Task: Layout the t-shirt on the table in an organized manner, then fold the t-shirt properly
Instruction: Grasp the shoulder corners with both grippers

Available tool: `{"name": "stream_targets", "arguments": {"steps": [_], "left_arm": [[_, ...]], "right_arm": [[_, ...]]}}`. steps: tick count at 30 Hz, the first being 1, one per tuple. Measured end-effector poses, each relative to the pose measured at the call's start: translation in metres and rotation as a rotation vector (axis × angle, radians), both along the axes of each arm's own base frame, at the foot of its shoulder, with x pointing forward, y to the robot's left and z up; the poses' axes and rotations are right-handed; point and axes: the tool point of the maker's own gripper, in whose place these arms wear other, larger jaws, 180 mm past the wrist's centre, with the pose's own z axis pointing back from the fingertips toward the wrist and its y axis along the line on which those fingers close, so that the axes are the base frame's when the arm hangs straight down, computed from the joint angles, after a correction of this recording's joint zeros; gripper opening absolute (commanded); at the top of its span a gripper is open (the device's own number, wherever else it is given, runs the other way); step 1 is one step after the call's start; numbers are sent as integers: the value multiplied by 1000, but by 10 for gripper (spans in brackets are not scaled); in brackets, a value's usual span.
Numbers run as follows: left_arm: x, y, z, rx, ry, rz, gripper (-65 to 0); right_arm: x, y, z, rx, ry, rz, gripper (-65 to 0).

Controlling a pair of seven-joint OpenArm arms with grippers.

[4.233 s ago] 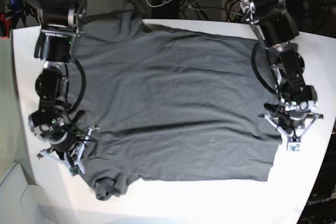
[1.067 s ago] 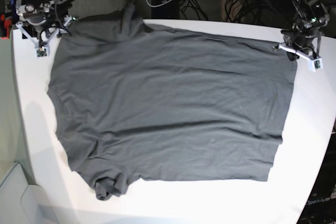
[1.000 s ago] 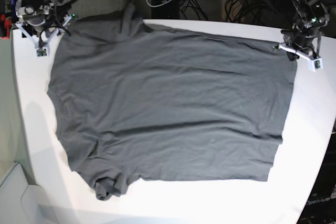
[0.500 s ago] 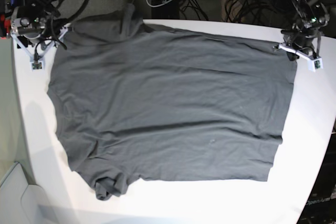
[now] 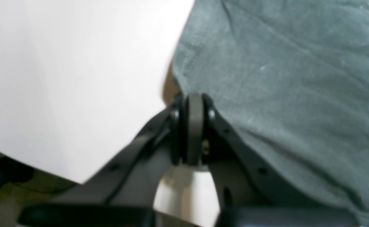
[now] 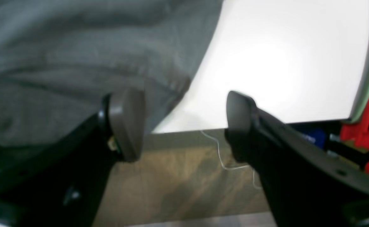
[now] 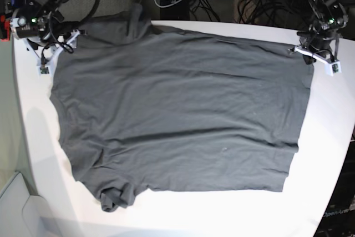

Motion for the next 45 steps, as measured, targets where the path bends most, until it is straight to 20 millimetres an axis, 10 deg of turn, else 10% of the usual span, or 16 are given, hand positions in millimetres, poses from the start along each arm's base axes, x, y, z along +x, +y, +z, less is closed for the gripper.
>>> {"name": "stream_targets", "arguments": {"steps": [26, 39, 45], "left_arm": [[0, 0, 0, 3, 2, -1, -647], [0, 1, 0, 4, 2, 1, -648], [0, 1, 2, 7, 1, -2, -648]], "right_arm": [[-6, 19, -32, 117, 48, 9, -249], [-1, 20, -36, 136, 35, 10, -650], [0, 19, -33, 126, 31, 15, -650]]}}
